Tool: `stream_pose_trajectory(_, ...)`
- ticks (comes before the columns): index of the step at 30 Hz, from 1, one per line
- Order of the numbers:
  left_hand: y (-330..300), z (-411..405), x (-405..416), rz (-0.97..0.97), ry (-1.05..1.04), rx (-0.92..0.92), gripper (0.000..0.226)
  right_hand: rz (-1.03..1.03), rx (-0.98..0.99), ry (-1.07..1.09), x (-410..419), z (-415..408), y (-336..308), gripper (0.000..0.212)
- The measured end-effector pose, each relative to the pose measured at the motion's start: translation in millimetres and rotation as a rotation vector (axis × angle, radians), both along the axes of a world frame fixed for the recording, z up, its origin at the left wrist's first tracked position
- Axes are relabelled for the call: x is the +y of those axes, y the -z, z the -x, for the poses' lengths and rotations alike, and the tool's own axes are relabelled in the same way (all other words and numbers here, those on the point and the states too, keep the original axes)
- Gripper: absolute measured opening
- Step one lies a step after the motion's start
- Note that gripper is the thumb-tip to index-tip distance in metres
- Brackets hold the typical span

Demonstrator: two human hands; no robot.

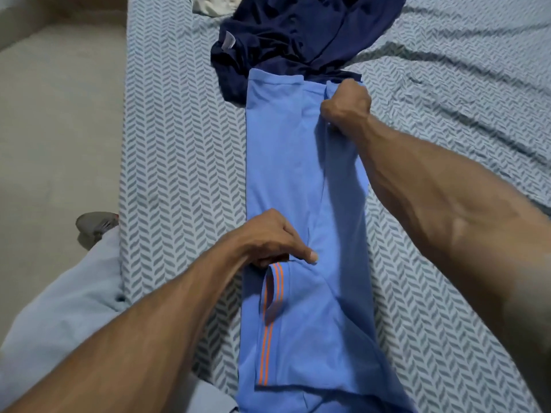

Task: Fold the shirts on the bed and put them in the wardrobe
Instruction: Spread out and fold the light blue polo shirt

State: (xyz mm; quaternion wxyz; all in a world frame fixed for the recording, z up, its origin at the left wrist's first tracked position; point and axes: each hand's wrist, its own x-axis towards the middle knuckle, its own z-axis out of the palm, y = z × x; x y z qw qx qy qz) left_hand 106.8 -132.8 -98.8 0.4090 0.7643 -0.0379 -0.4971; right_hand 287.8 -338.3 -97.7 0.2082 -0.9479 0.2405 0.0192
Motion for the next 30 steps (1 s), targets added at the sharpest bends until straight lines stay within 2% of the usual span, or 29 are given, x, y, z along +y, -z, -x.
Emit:
stream_pose_trajectory(3, 2.0, -2.6, 2.2, -0.002, 0.029, 0.015, 0.022, -0.076, -0.129, 0.04, -0.7, -5.9, 1.3, 0.035)
stream_pose_trajectory(6, 1.0, -2.9, 3.6, 0.01, 0.043, 0.015, 0.022, -0.157, -0.282, 0.0, 3.5, -7.6, -1.3, 0.013)
stream_pose_trajectory(8, 1.8, -2.7, 3.7, 0.01, 0.037, 0.013, 0.024, -0.2, -0.315, -0.028, 10.3, -4.8, -2.2, 0.008)
stream_pose_trajectory(10, 1.9, -2.2, 3.5, 0.005, 0.023, 0.014, 0.026, -0.292, -0.287, -0.067, 16.5, -2.9, 2.9, 0.008)
stream_pose_trajectory(14, 0.2, -2.0, 0.9, -0.009, -0.008, 0.043, 0.019, -0.412, -0.196, -0.114, 14.3, -0.6, 7.2, 0.027)
stream_pose_trajectory(18, -2.4, -8.7, 6.6, 0.055, -0.08, 0.087, 0.04, -0.292, -0.316, 0.017, -16.8, -0.3, 1.5, 0.026)
stream_pose_trajectory(19, -1.8, -13.5, 10.3, 0.059, -0.126, 0.045, 0.043, -0.289, -0.321, 0.062, -30.0, 2.8, 3.5, 0.023)
stream_pose_trajectory(21, 4.6, -34.6, 19.0, 0.069, -0.316, -0.169, 0.042, -0.371, -0.305, 0.123, -52.7, 13.0, 15.2, 0.02)
stream_pose_trajectory(23, 12.6, -71.7, 29.2, 0.053, -0.548, -0.433, 0.028, -0.42, -0.301, 0.094, -64.8, 18.7, 29.6, 0.02)
stream_pose_trajectory(25, 19.2, -111.0, 34.7, -0.004, -0.669, -0.618, 0.012, -0.437, -0.305, 0.02, -65.6, 17.2, 35.4, 0.012)
stream_pose_trajectory(27, 22.3, -149.6, 30.5, -0.075, -0.662, -0.707, 0.018, -0.506, -0.323, 0.028, -69.8, 9.0, 36.4, 0.011)
stream_pose_trajectory(30, 22.9, -198.0, 16.1, -0.114, -0.652, -0.699, 0.037, -0.664, -0.318, 0.052, -79.9, -2.5, 36.9, 0.016)
